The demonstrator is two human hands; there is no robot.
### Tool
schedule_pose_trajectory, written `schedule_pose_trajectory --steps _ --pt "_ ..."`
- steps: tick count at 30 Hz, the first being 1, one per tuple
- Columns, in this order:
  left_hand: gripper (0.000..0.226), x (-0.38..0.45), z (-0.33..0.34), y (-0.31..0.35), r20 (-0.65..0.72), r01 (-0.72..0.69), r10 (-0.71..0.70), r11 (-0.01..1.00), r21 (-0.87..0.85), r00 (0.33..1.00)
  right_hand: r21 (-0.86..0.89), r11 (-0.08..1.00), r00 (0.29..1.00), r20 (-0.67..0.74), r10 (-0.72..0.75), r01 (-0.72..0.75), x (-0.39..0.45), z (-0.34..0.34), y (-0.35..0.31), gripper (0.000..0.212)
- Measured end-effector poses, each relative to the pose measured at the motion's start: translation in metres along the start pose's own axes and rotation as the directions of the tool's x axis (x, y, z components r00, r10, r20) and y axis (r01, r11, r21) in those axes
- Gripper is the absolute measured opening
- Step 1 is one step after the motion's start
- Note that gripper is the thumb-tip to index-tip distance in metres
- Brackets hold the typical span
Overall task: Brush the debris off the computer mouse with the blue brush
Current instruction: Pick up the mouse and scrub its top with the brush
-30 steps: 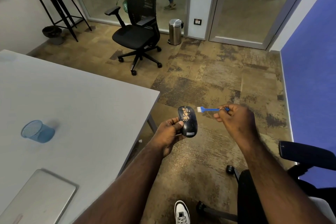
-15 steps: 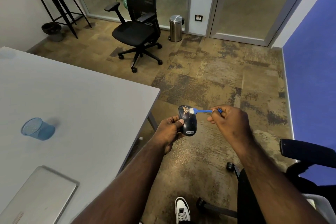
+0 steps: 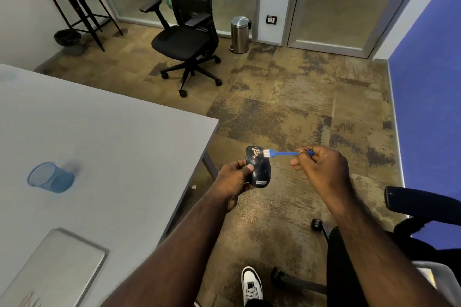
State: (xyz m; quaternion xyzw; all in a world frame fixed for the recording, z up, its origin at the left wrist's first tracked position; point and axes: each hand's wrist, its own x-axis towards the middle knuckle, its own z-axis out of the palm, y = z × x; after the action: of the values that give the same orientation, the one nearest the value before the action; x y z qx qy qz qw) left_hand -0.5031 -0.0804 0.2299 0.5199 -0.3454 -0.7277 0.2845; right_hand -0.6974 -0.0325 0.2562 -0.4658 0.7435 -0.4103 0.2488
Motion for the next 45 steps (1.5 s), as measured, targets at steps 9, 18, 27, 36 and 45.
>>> schedule_pose_trajectory --steps 9,18,27,36,45 --pt "0.024 0.002 0.003 -0.001 0.001 0.003 -0.003 1.0 0.028 1.0 0.042 0.999 0.999 0.045 -0.003 0.001 0.003 -0.001 -0.004 0.014" --pt "0.025 -0.003 0.008 0.001 0.026 -0.01 0.009 0.999 0.044 1.0 -0.013 1.0 1.0 0.001 0.001 -0.001 0.012 0.004 -0.018 0.014" --pt "0.023 -0.006 0.005 0.001 0.017 -0.007 0.006 0.998 0.069 1.0 -0.059 0.998 1.0 -0.01 0.012 -0.012 0.012 0.005 -0.015 0.016" --pt "0.02 -0.007 0.007 -0.003 0.022 -0.026 0.024 0.995 0.097 0.999 -0.097 0.995 1.0 -0.01 0.016 -0.017 0.016 0.003 -0.014 0.02" --pt "0.021 -0.007 0.003 -0.005 -0.008 -0.051 0.053 0.987 0.15 0.999 -0.248 0.951 0.972 0.19 -0.139 0.185 0.012 -0.014 -0.025 0.017"
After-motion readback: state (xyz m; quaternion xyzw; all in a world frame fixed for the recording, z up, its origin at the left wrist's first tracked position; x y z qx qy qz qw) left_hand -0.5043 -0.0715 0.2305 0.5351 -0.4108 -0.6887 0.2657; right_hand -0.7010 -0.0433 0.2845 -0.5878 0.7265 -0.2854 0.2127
